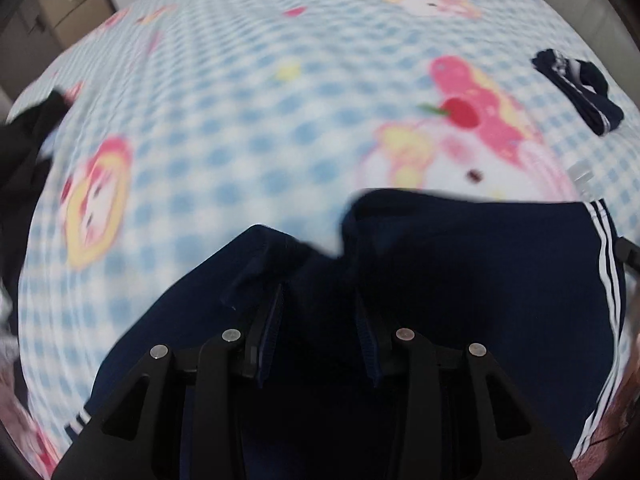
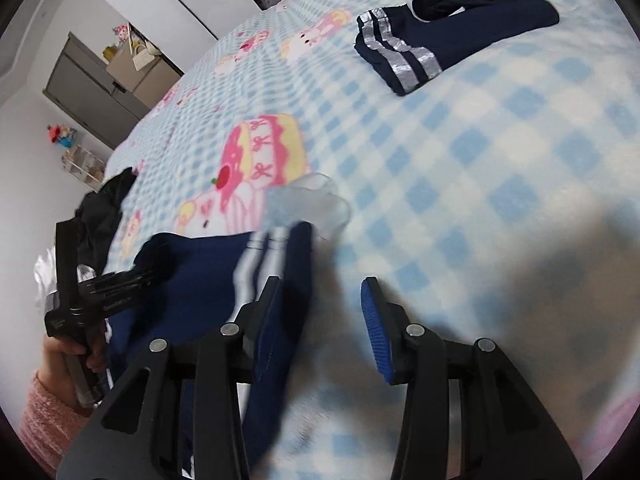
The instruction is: Fold clothes
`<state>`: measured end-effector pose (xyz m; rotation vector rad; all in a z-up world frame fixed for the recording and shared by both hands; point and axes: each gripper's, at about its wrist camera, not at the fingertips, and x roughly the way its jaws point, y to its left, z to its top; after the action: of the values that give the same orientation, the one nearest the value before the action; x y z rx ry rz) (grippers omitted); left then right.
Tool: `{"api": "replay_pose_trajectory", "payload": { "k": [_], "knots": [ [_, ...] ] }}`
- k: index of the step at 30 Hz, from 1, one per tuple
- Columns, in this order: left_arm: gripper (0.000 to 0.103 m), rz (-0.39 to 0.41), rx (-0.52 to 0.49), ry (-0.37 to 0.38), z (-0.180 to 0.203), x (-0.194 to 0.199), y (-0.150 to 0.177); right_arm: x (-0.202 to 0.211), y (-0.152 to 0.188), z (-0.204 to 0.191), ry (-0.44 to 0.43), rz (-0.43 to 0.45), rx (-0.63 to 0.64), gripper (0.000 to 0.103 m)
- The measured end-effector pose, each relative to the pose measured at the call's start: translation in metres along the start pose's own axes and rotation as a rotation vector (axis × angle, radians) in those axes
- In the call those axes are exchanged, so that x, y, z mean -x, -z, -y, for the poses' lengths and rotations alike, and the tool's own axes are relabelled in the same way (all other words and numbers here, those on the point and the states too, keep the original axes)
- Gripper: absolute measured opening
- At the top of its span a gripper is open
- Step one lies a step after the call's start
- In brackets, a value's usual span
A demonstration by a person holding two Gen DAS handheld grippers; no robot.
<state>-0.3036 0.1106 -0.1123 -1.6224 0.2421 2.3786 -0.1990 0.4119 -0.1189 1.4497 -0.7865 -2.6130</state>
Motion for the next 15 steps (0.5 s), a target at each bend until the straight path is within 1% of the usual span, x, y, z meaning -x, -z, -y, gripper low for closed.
{"api": "replay_pose_trajectory", "payload": {
  "k": [3, 5, 6, 8, 10, 11, 12, 13, 14, 15],
  "knots": [
    [0.038, 0.084, 0.038, 0.112, -0.009, 0.019, 0.006, 0.002, -0.001, -0.004, 0.005, -0.002, 0.024, 0.043],
    [0.038, 0.138, 0.043, 0.183, -0.011, 0.032, 0.005, 0.005, -0.006, -0.009, -0.031, 0.015, 0.034, 0.043],
    [0.038, 0.144, 0.033, 0.218, -0.01, 0.033, 0.003, 0.007, -0.008, -0.009, -0.058, 0.009, 0.04, 0.045],
    [0.038, 0.131, 0.007, 0.239, -0.005, 0.028, -0.005, -0.002, -0.01, -0.014, -0.083, -0.014, 0.046, 0.049],
    [0.038, 0.119, -0.024, 0.236, 0.003, 0.019, -0.015, -0.012, -0.009, -0.01, -0.067, -0.045, 0.046, 0.049],
    [0.031, 0.109, -0.027, 0.23, 0.005, 0.015, -0.019, -0.018, -0.01, -0.007, -0.079, -0.062, 0.034, 0.046],
    [0.013, 0.105, -0.027, 0.221, 0.005, 0.012, -0.022, -0.025, -0.01, -0.005, -0.092, -0.078, 0.021, 0.031],
    [0.01, 0.108, -0.031, 0.208, 0.005, 0.009, -0.028, -0.029, -0.011, -0.003, -0.102, -0.087, 0.014, 0.022],
    [0.01, 0.117, -0.036, 0.192, 0.005, 0.007, -0.033, -0.024, -0.011, -0.005, -0.102, -0.069, 0.029, 0.017],
    [0.01, 0.133, -0.034, 0.164, 0.006, 0.007, -0.037, -0.019, -0.011, -0.006, -0.101, -0.049, 0.046, 0.007]
  ]
}}
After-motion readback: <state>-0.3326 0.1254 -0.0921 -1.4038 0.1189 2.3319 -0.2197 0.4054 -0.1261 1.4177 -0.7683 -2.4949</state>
